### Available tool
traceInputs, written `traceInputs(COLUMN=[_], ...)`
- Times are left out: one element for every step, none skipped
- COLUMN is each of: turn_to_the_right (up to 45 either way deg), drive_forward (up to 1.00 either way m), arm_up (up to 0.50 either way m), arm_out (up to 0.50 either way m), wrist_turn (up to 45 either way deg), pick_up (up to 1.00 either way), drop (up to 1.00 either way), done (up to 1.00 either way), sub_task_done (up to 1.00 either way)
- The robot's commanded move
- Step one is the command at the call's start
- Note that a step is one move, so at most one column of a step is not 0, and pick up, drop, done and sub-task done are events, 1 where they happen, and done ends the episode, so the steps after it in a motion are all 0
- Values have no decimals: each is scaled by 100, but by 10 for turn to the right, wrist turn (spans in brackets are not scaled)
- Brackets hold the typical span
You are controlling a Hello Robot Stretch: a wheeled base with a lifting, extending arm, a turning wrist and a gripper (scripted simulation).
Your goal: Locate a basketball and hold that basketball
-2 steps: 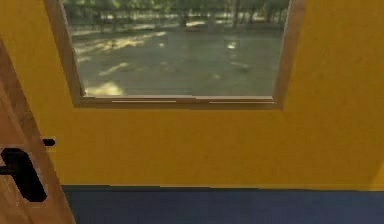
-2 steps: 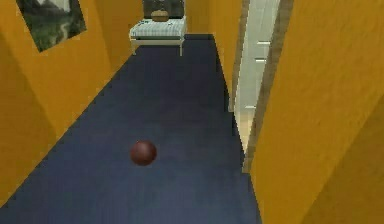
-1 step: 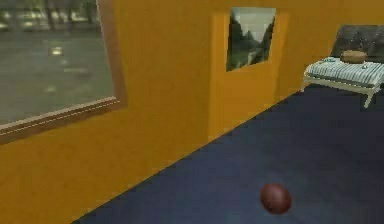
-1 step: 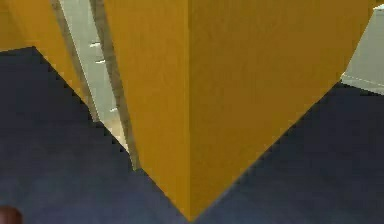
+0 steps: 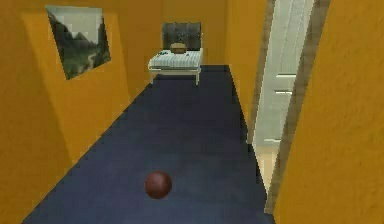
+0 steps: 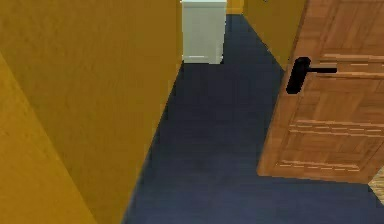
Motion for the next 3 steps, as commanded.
traceInputs(turn_to_the_right=[0,-450,-450], drive_forward=[50,0,0], arm_up=[0,0,0], arm_out=[0,0,0], wrist_turn=[0,0,0], pick_up=[0,0,0], drop=[0,0,0], done=[0,0,0], sub_task_done=[0,0,0])
